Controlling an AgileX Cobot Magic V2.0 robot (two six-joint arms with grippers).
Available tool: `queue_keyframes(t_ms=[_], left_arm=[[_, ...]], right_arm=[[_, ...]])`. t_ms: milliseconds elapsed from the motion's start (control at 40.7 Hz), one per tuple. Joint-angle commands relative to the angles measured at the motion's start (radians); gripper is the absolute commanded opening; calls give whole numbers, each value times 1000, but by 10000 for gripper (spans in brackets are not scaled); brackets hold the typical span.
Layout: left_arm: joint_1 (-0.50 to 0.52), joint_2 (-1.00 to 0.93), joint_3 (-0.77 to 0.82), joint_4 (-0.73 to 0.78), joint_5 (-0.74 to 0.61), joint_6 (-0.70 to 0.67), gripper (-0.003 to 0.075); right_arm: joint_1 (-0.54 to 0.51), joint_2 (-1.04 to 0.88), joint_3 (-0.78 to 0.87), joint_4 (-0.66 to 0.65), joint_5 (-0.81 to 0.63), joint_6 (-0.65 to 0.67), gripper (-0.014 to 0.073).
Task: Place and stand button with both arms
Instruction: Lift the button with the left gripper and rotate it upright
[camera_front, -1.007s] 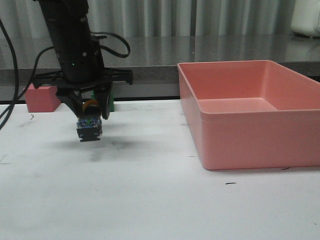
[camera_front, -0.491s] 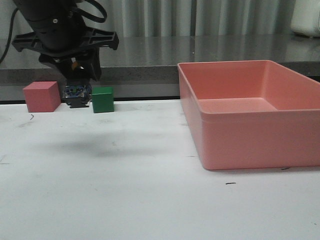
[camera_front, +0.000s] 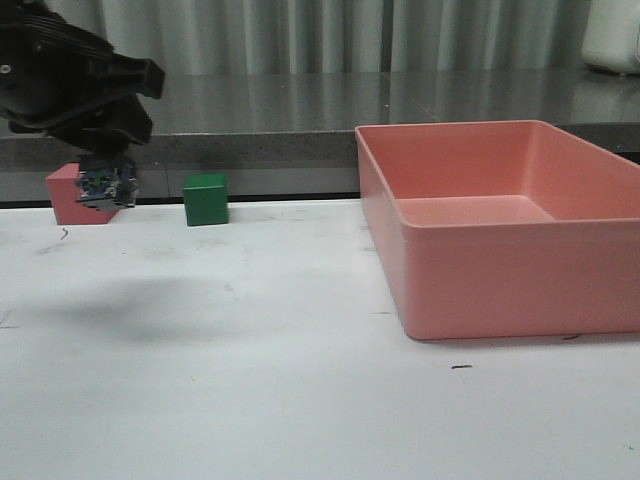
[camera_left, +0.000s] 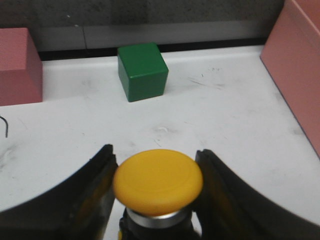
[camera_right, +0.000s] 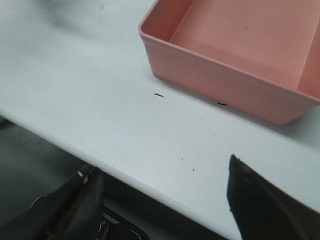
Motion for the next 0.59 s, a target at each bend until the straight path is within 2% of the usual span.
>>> queue_keyframes(t_ms=[0, 270, 467, 565], left_arm=[[17, -71, 41, 2, -183, -3, 262], [27, -83, 256, 30, -629, 27, 262], [27, -83, 342, 20, -754, 130, 262], [27, -83, 396, 16, -890, 223, 262]], right_arm=[[-8, 2, -23, 5, -56, -9, 541], [-8, 2, -23, 5, -56, -9, 541], [-8, 2, -23, 5, -55, -9, 541], [-8, 2, -23, 5, -55, -9, 541]])
